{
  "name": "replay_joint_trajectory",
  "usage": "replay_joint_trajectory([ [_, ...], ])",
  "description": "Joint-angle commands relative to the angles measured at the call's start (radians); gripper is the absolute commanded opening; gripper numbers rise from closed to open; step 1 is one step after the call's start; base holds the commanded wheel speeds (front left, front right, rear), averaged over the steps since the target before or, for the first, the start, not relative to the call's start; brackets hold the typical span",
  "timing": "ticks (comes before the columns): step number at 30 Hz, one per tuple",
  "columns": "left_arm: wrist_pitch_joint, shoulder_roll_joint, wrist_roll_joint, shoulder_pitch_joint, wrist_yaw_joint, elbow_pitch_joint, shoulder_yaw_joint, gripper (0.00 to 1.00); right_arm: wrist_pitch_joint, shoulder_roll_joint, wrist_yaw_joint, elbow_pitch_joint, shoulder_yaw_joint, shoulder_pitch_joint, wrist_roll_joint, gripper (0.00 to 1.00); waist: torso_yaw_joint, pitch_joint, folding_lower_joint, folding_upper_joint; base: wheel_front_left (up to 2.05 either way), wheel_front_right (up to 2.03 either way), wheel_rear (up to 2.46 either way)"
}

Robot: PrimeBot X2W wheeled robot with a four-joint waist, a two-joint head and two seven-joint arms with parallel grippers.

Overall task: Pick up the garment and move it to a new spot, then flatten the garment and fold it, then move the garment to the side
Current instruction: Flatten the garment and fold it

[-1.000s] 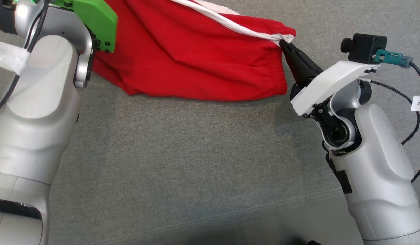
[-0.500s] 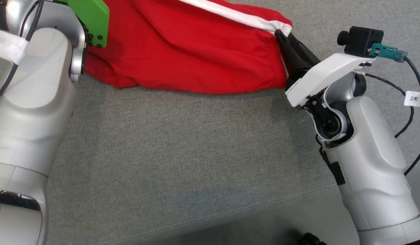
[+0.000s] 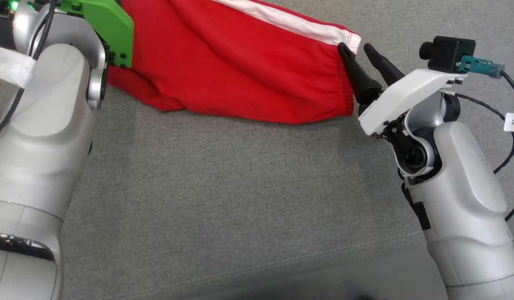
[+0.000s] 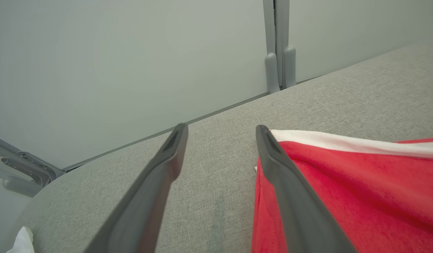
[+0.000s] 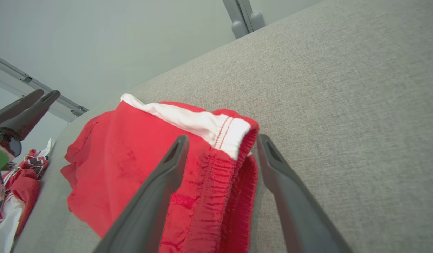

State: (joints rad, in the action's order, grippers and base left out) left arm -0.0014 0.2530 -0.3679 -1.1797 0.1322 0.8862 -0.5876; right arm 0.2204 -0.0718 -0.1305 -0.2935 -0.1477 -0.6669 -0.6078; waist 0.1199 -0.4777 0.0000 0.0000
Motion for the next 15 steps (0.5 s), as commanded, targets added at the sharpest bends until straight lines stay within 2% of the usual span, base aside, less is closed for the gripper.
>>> replay_joint_trajectory([
  [1,-0.007,0.000,-0.007,0.025,0.000,0.008,0.002,1.00,0.007,-0.005,0.000,0.007,0.007,0.014,0.016,1.00,-0.010,0.032,0.0000,0.0000,0.00,0.00,0.00],
  [6,-0.021,0.001,-0.024,0.067,-0.005,0.022,0.003,1.00,0.021,-0.008,0.000,0.036,0.042,0.064,0.072,1.00,-0.011,0.082,0.0000,0.0000,0.00,0.00,0.00],
  [15,-0.049,-0.009,-0.059,0.162,-0.003,0.050,0.006,1.00,-0.085,0.009,0.000,0.135,0.089,0.181,0.187,1.00,-0.003,0.184,0.0000,0.0000,0.00,0.00,0.00],
])
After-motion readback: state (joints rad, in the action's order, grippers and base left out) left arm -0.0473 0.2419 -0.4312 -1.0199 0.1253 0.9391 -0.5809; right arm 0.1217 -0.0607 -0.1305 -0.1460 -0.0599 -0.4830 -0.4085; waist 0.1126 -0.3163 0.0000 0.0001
